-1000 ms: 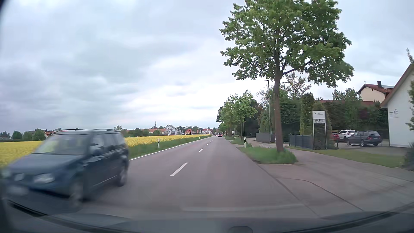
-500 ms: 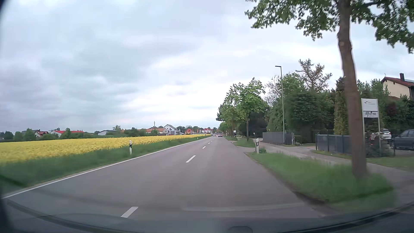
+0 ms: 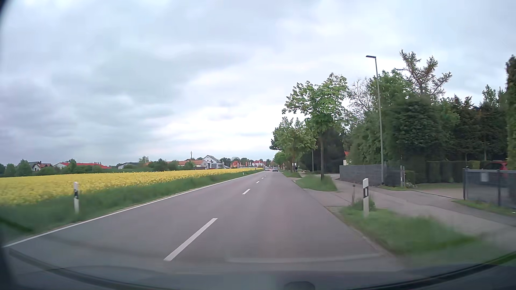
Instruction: Follow the waypoints while adhering to traffic rules and regulations
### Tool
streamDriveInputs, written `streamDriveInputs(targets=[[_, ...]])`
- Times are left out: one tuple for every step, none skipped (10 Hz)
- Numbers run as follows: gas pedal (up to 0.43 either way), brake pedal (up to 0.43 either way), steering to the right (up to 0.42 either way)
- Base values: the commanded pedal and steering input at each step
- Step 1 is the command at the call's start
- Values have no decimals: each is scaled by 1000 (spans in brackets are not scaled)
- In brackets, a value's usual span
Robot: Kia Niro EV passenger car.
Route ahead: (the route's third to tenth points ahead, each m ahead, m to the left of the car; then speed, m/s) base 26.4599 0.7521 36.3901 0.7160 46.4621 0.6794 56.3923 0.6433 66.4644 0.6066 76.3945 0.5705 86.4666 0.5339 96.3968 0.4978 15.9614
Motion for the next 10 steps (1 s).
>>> streamDriveInputs(targets=[[157,0,-2],[157,0,-1],[157,0,-1],[157,0,-1],[157,0,-1],[157,0,-1],[157,0,0],[157,0,0],[157,0,0],[157,0,0]])
